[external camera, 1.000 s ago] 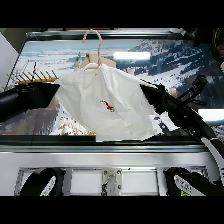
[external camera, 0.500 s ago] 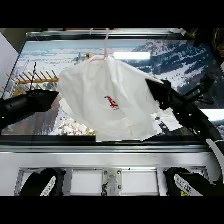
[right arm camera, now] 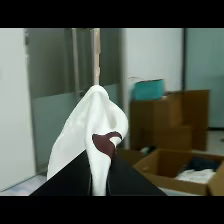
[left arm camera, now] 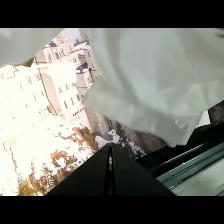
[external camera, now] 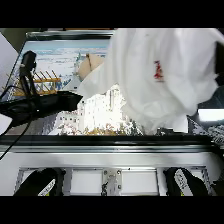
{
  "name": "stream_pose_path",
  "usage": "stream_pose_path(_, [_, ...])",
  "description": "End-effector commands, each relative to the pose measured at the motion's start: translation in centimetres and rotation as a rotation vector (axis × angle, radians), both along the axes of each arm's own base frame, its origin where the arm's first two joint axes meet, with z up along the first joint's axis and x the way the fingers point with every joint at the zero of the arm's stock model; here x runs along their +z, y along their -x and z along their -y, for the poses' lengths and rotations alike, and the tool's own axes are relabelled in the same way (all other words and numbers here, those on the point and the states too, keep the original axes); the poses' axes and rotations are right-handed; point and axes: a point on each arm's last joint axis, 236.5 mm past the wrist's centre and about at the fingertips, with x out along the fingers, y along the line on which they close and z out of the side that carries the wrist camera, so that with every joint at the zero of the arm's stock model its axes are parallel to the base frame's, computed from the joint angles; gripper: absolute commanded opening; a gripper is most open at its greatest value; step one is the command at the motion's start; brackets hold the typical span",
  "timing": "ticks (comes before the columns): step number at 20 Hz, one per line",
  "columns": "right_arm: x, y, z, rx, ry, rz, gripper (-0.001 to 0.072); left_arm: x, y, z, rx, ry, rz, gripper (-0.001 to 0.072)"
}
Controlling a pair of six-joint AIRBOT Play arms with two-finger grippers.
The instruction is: Fold the clothes and pants, and hang the long-sleeved shirts on hangers.
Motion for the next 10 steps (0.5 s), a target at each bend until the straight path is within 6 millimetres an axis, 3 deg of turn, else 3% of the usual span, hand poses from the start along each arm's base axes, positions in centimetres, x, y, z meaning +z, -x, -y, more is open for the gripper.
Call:
stream_pose_path(1, [4.0,2.2,7.8,-0.283,0.009,0.035,0.0016,-1.8,-0.8,2.8,-0.052,-0.005,-0.023,0.0021])
stream_pose_path(6, [7.8,5.3,18.5,-0.725,-0.050,0.052,0.0016,-2.6,-1.6,3.5,-0.054,-0.007,-0.035,0.0020])
stream_pose_path(10, [11.4,9.3,24.0,-1.048,-0.051,0.091,0.0016,-1.3,-2.5,2.6,-0.047,-0.021,0.016,0.0020])
